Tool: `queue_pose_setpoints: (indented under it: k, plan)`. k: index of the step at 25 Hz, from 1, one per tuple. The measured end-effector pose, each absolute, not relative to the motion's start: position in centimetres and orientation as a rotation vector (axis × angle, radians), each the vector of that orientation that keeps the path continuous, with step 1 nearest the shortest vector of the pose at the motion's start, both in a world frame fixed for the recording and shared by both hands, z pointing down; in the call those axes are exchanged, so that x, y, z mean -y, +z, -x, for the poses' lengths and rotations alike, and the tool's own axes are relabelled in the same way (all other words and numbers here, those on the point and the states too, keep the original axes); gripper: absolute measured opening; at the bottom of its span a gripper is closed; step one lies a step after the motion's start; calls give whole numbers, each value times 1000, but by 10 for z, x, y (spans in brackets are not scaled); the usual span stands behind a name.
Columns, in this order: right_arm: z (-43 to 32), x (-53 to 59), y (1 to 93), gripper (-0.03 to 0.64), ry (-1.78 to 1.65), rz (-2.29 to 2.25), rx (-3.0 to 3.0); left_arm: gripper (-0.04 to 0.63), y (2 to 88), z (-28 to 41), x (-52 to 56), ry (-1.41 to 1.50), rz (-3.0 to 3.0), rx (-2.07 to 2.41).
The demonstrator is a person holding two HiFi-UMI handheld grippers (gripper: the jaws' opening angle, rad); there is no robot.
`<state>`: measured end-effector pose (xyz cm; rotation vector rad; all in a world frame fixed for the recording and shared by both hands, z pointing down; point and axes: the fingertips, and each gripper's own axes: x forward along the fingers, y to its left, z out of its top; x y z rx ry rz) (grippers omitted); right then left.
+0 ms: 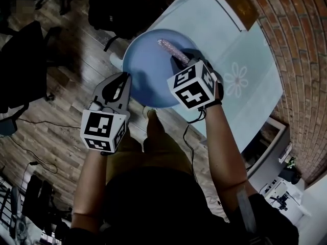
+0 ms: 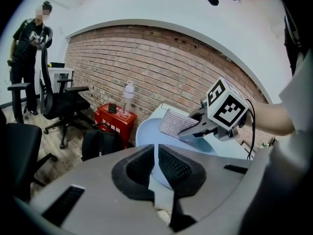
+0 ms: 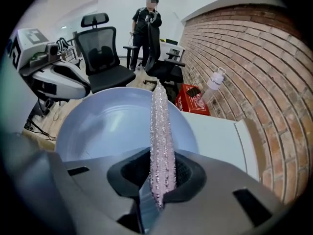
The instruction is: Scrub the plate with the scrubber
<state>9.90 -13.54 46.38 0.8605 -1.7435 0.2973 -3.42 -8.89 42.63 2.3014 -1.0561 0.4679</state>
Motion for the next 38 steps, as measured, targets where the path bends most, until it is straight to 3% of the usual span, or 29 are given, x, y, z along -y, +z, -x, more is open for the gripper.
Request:
queue_pose_setpoints:
  k: [9,24,38]
  plan:
    - [-117,94,466,87,294,-763,1684,35,432,34,93,477,-2289,1053]
    - [-48,17,467,87,384,-357,1808,35,433,35,100,464,-2285,1048]
    - [-20,72,468,88,273,-478,1842,35,432,54,104,440,-2266,1098]
